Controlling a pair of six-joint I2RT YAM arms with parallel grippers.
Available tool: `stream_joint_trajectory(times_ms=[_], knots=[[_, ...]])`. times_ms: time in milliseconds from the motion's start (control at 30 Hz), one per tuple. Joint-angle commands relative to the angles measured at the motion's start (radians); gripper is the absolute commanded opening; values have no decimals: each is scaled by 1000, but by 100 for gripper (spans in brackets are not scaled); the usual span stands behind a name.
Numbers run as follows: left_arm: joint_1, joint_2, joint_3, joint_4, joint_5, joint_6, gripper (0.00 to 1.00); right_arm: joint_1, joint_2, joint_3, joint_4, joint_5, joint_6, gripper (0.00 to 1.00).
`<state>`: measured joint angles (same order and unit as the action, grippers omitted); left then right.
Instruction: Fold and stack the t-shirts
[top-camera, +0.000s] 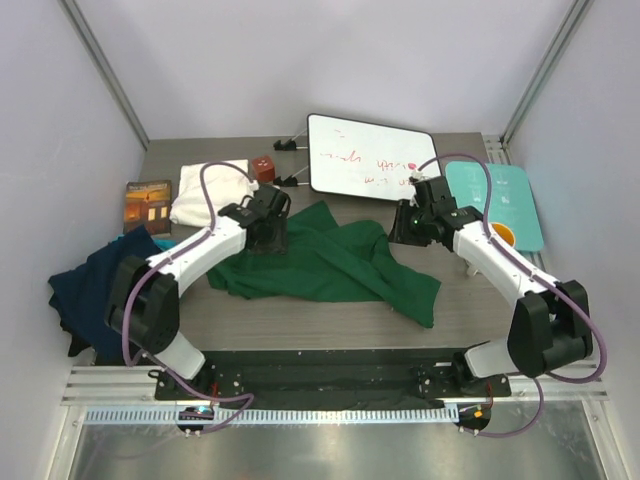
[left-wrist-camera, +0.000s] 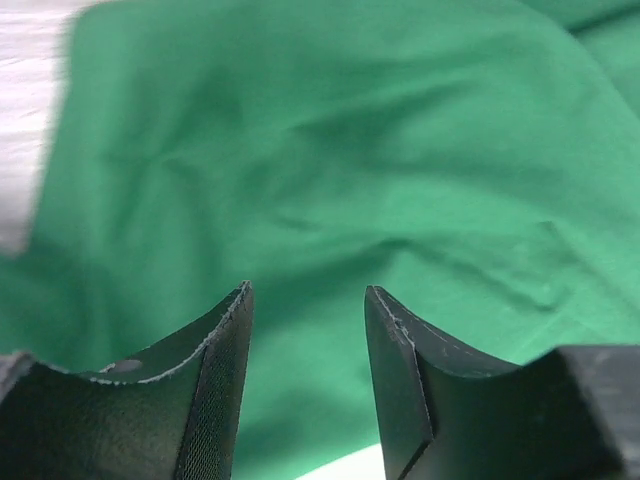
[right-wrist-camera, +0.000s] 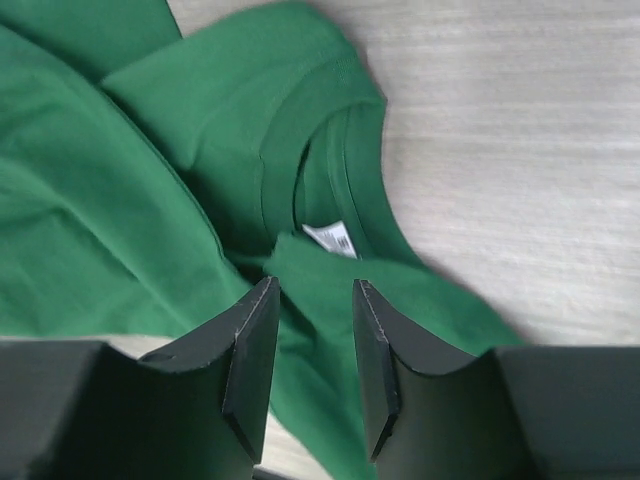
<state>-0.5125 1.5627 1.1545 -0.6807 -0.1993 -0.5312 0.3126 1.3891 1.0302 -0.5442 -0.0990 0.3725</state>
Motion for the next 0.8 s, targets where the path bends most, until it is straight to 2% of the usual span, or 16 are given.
stream_joint_trajectory(times_ms=[0,133,233,300,333,400,533,767], knots=[[-34,60,7,144,34,10,50,6,30,-10,165,-13,25,41],[-60,134,4,145,55,-9,47,23,102,-12,194,-65,34,41],[-92,149,-25,144,57,-23,45,33,146,-9,190,-48,40,40],[-110,155,-39,121,81,-32,35,33,162,-9,185,-28,55,40],[-119,155,-55,113,87,-30,20,33,165,-10,187,-22,62,40],[-155,131,-78,90,77,-27,10,33,163,-7,187,-4,66,41],[-208,62,-182,83,81,-16,8,33,168,14,187,41,60,44],[-213,-7,-268,87,116,-33,3,33,263,103,191,74,40,49]])
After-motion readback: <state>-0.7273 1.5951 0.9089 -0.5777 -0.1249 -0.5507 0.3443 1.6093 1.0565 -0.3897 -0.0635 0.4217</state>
